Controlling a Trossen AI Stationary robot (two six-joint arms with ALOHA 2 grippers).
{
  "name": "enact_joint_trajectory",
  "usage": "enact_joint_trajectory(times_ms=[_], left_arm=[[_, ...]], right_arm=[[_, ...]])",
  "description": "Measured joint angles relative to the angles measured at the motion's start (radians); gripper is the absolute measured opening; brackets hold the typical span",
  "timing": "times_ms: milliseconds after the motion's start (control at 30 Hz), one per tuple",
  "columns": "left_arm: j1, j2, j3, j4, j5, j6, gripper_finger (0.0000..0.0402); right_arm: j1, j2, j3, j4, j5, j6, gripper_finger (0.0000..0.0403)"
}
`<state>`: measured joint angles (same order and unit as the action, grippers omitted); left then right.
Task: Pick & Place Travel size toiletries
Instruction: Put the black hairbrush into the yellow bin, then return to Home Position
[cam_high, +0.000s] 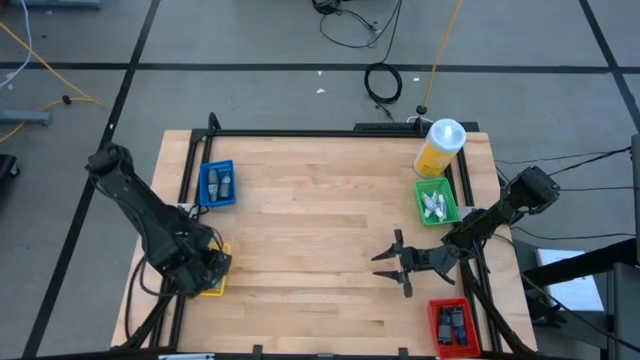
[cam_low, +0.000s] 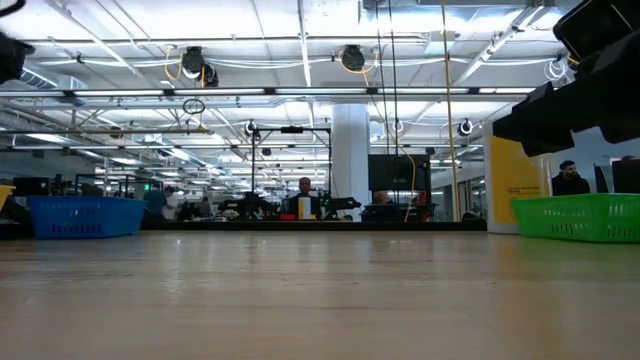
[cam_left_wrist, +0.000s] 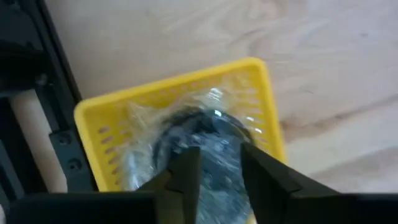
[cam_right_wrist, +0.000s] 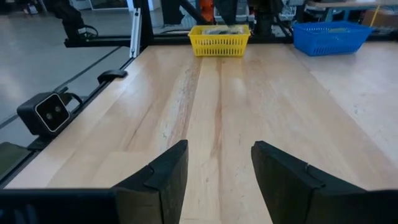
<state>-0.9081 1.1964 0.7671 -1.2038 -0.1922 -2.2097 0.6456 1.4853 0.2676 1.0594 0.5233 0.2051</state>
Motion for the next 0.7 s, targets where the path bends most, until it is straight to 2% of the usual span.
enact_joint_trajectory(times_ms=[267,433,533,633,700], left_arm=[[0.000,-0.001,-0.074,0.059,0.008,-0.052,0.0043],[0.000,-0.001,-0.091,0.055,0.089,-0.077,0.0013],[0.000,-0.006,-0.083,0.045,0.093,-0.069,0.0002],[0.000,-0.035,-0.043,0.018,0.040,-0.058,0.0009],[0.000,-0.053,-0.013,0.017,-0.071,-0.034,0.0018]], right_arm=[[-0.011,0.000,0.000,0.004,-0.001,-0.011,0.0171],[-0.012,0.000,0.000,0.005,0.000,-0.015,0.0171],[-0.012,0.000,0.000,0.005,0.000,-0.030,0.0171],[-0.012,0.000,0.000,0.003,0.002,-0.036,0.0171],[-0.011,0.000,0.000,-0.006,-0.001,-0.007,0.0171]])
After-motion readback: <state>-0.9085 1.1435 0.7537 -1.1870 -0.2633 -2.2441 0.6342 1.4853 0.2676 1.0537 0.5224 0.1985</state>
